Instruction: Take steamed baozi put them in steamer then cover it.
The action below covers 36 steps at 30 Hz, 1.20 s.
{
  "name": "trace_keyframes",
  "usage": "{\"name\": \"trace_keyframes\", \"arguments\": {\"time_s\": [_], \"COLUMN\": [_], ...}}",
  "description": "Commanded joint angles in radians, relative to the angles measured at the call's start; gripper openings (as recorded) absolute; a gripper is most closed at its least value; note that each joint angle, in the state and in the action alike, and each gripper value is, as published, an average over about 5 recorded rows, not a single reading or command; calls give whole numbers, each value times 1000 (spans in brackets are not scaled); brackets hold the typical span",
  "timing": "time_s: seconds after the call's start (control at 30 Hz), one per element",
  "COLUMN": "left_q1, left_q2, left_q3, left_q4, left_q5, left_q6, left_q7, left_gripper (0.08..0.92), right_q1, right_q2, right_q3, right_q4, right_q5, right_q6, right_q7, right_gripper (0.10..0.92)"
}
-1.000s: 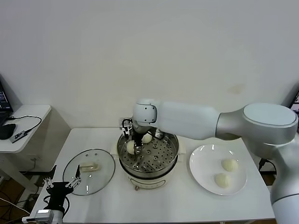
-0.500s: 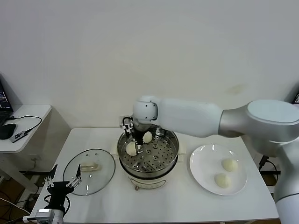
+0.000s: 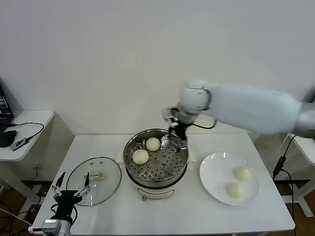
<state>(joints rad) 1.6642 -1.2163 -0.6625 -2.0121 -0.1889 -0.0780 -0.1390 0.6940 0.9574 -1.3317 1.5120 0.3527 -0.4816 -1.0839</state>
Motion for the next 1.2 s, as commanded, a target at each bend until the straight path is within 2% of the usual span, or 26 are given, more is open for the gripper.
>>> {"name": "trace_keyframes", "arguments": {"time_s": [0.03,0.23,0.47,0.8,1.2], "left_q1": [1,5,9,12,17], "left_q2": [-1,-7,-10,-15,-21], "left_q3": [6,6,0,1,-3], "left_q4": [0,2,9,24,32], "left_q5": [2,9,16,32,35], "left_q6": [1,2,3,4,2], "left_q7": [0,0,-1,-1,-1], "left_gripper": [823,823,823,823,823], "right_q1": [-11,-185,-443,-723,-817], "right_q2": [-376,-501,-557,-546,-499], "right_q3": [-2,83,241,428,495], "right_q4": [152,171,146,94,3], "right_q5": [-166,-286,-405,-458,-503], "right_q6": [114,158,186,189,191], "right_q7": [-70,-84,-79,-61,-42], "right_gripper": [823,823,823,823,823]}}
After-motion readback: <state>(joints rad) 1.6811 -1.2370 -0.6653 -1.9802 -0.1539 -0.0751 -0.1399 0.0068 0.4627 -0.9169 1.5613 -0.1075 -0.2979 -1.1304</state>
